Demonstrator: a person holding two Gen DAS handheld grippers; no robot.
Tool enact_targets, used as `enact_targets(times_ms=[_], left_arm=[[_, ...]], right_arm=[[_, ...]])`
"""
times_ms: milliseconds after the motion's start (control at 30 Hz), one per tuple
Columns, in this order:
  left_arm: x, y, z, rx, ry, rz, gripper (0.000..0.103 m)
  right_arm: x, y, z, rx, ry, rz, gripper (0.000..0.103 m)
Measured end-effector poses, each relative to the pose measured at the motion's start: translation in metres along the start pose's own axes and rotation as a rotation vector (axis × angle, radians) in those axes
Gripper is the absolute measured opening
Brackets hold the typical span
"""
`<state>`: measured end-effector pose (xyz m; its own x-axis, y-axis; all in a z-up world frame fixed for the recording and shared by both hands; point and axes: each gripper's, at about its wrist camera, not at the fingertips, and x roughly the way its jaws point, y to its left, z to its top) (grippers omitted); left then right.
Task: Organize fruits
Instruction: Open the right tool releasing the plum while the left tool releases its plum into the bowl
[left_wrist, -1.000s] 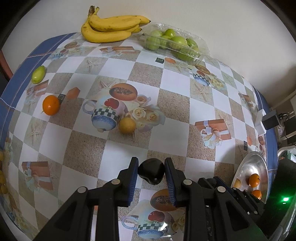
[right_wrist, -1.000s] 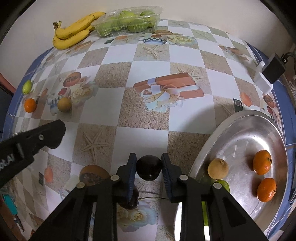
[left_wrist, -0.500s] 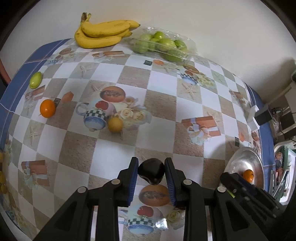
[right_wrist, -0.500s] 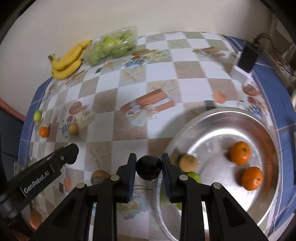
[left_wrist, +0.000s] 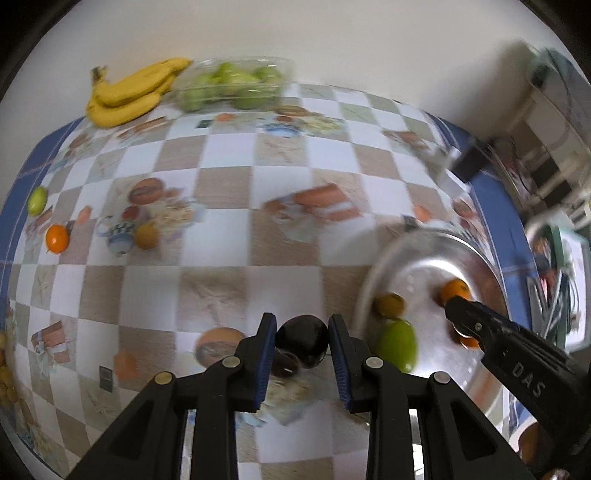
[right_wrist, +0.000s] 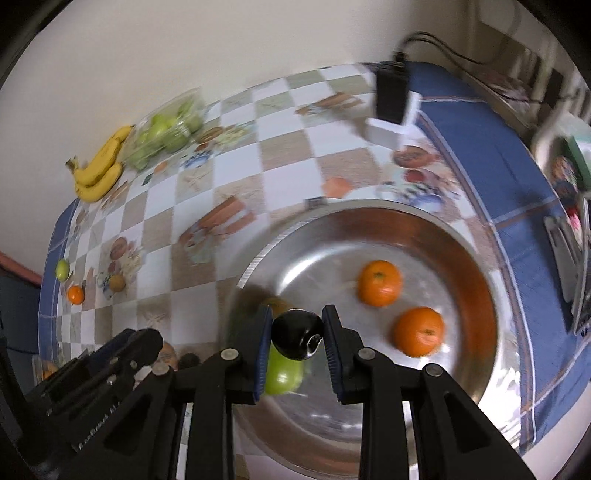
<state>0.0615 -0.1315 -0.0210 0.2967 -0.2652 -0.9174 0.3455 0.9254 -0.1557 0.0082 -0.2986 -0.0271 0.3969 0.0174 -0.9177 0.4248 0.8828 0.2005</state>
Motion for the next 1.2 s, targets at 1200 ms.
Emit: enact_targets(times_ms=[1200], left_arm=[[0.05,-0.096,-0.057,0.238,0.198,-0.037,0.032]], right_arm=[[0.014,-0.054,-0.036,0.089,0.111,-0.032,0.03]])
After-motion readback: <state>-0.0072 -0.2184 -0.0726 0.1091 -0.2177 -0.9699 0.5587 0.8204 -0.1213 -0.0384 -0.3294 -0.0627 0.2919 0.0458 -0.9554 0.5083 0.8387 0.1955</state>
